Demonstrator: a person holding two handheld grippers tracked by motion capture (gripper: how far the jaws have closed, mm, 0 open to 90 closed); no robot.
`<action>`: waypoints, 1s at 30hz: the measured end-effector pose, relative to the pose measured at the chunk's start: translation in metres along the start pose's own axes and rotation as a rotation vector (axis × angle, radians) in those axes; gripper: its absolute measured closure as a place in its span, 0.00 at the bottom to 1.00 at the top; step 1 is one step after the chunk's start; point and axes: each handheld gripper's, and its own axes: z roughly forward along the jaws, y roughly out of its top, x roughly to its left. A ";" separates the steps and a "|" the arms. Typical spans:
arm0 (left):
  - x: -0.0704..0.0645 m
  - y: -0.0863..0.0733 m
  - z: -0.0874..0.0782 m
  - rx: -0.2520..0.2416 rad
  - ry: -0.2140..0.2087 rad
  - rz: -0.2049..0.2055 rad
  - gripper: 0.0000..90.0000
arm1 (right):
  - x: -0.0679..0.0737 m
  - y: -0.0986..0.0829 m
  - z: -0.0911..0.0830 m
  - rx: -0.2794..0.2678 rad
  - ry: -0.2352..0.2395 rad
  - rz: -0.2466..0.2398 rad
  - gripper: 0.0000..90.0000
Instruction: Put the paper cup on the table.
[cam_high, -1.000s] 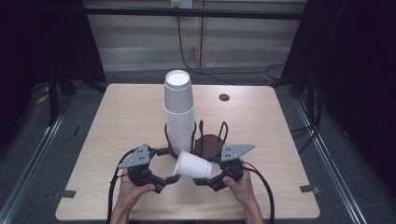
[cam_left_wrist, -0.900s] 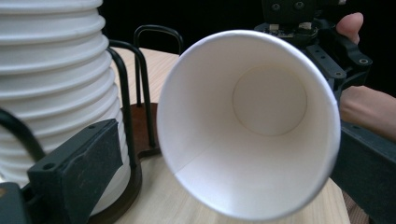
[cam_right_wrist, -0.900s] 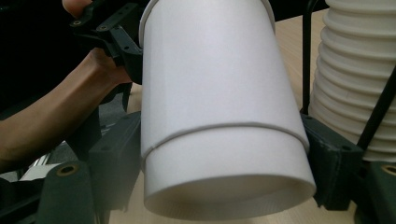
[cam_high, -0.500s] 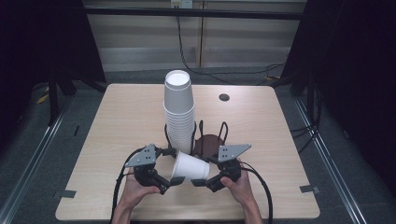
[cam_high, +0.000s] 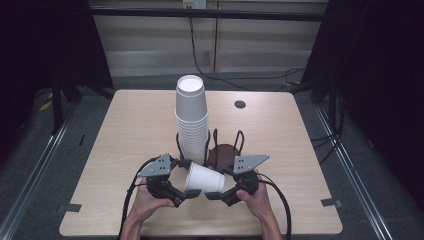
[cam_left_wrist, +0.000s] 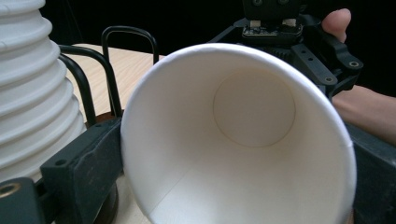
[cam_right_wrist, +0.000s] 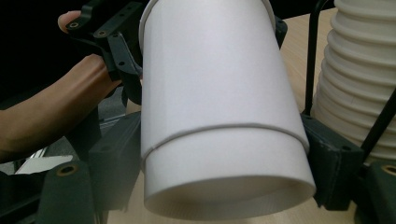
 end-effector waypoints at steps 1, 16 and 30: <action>0.000 0.000 0.001 -0.002 -0.010 -0.002 0.04 | 0.000 0.000 0.000 0.001 0.003 -0.001 0.25; 0.002 0.001 0.001 0.005 -0.041 -0.015 0.06 | 0.000 0.000 0.003 0.009 0.018 -0.013 0.25; 0.003 0.002 -0.001 -0.001 -0.070 -0.024 0.13 | -0.003 -0.005 -0.001 -0.023 0.023 -0.001 0.22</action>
